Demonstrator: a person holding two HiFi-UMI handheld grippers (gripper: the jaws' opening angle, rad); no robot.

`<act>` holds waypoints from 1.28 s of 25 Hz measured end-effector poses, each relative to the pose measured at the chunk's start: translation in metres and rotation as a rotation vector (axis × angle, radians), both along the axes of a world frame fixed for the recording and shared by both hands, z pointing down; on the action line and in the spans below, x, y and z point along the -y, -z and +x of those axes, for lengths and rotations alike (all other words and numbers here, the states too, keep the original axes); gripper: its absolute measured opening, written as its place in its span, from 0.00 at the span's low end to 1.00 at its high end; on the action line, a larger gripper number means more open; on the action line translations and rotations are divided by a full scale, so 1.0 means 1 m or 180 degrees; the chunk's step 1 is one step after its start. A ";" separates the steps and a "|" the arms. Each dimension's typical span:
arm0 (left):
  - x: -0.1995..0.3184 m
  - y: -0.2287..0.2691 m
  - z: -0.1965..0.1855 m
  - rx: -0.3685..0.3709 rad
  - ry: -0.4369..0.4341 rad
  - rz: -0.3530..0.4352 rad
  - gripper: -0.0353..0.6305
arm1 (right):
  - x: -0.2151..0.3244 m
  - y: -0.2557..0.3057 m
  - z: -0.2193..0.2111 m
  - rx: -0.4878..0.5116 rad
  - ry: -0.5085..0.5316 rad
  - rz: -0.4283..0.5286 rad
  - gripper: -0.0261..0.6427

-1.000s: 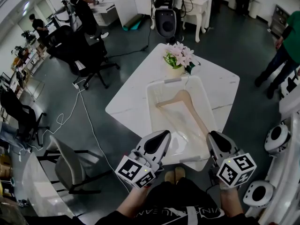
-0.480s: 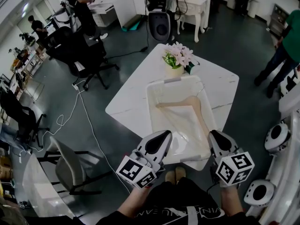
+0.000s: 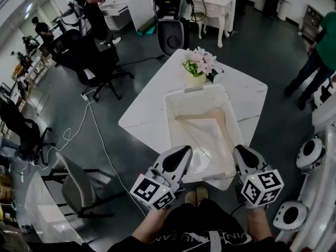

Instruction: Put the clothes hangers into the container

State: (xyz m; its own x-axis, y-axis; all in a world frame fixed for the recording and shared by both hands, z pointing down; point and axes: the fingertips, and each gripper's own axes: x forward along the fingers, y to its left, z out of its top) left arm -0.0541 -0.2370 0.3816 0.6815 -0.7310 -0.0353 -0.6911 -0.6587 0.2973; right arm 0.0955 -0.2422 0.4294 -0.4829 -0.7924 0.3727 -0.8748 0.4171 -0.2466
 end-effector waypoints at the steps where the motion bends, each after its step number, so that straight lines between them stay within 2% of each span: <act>1: 0.000 0.000 0.000 0.0002 0.0000 0.0001 0.07 | -0.001 -0.001 0.001 -0.0042 -0.0012 0.0010 0.12; 17: -0.015 0.002 0.005 -0.0022 -0.0139 0.0016 0.07 | -0.025 0.010 0.015 -0.0141 -0.0236 0.0191 0.12; 27: -0.033 0.003 0.006 -0.0009 -0.0197 0.0088 0.07 | -0.054 0.024 -0.015 -0.0264 0.0120 0.0399 0.12; 32: -0.041 0.001 0.003 0.0036 -0.0178 0.0099 0.07 | -0.062 0.025 -0.025 -0.0184 0.0208 0.0409 0.12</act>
State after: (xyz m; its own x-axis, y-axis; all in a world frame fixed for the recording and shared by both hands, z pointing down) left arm -0.0511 -0.1964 0.3805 0.7217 -0.6904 -0.0494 -0.6562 -0.7051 0.2686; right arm 0.0707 -0.1802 0.4045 -0.5156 -0.8030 0.2989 -0.8560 0.4984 -0.1374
